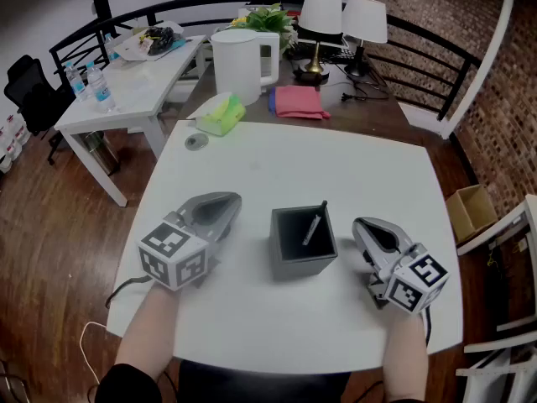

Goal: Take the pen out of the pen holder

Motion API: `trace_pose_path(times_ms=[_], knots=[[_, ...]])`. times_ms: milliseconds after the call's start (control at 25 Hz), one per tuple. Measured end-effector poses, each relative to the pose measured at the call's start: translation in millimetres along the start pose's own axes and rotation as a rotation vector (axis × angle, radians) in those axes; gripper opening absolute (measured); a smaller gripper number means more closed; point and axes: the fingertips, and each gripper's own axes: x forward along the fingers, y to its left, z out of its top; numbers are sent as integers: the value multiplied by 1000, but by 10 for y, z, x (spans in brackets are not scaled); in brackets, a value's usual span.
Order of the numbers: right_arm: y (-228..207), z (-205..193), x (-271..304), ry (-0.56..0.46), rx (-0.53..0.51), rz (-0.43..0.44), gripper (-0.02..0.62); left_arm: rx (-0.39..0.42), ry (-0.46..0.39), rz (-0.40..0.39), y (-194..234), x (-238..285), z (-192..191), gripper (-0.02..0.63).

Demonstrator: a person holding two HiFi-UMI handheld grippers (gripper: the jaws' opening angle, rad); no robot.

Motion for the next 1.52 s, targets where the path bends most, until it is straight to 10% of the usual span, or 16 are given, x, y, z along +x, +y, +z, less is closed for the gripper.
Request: trace_pose_path(times_ms=[640,1080,1520], knots=[[316,724,165,-148,81,115,61,7,5,-10,0,-22,-15,9],[593,652,511,-39,89,248,129,5,9,-18,-23,-20,-30,9],[694,864,389,-125,93,284,37,4,25,-31,-29,-13,-33,9]])
